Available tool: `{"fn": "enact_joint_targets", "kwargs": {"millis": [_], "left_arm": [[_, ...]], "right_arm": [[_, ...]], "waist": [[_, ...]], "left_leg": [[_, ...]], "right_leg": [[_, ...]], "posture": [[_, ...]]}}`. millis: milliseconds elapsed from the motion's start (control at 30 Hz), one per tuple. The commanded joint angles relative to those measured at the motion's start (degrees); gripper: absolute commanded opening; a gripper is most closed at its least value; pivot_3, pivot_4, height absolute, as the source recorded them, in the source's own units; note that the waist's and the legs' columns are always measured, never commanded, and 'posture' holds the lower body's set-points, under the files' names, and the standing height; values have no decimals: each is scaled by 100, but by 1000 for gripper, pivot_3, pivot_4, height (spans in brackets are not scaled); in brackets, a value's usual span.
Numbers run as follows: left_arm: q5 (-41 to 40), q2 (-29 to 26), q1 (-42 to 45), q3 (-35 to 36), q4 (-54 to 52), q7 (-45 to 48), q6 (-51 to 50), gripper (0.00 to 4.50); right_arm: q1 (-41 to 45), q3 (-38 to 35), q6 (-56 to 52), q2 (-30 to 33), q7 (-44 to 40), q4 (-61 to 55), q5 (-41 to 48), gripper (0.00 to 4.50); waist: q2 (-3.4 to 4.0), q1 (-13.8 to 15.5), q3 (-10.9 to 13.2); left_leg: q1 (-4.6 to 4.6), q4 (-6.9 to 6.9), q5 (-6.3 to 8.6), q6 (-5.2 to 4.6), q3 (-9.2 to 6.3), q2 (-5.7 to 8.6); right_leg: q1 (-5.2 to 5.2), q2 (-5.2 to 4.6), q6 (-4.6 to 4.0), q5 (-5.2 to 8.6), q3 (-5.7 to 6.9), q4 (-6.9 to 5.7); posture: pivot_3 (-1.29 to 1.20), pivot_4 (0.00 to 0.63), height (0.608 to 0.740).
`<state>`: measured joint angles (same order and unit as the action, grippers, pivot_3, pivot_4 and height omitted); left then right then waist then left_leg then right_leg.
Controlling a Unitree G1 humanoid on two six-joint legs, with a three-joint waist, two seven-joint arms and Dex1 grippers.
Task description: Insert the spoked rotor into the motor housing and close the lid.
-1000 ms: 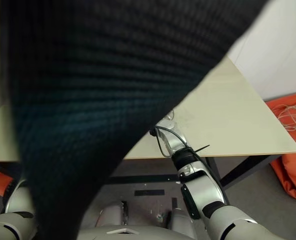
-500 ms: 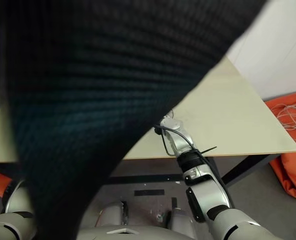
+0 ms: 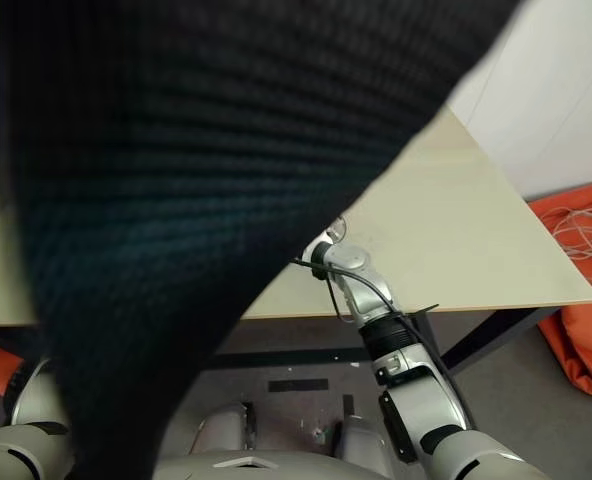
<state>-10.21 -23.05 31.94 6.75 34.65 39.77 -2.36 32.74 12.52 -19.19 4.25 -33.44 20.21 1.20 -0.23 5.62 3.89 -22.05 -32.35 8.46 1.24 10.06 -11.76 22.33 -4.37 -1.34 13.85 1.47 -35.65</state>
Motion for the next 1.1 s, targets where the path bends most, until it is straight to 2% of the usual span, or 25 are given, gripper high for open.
{"fn": "enact_joint_targets", "kwargs": {"millis": [33,1100], "left_arm": [[-49,-63,109,55,-126,-10,96,4500],[-83,-128,-107,114,-428,-140,31,4500]], "right_arm": [[193,56,98,-85,-10,-63,21,34],[684,-9,520,-179,87,866,-49,34]], "waist": [[0,0,0],[0,-6,0]], "left_leg": [[0,0,0,0,0,0],[0,-1,0,0,0,0]], "right_leg": [[0,0,0,0,0,0],[0,0,0,0,0,-2]], "posture": [[0,0,740],[0,0,740]]}}
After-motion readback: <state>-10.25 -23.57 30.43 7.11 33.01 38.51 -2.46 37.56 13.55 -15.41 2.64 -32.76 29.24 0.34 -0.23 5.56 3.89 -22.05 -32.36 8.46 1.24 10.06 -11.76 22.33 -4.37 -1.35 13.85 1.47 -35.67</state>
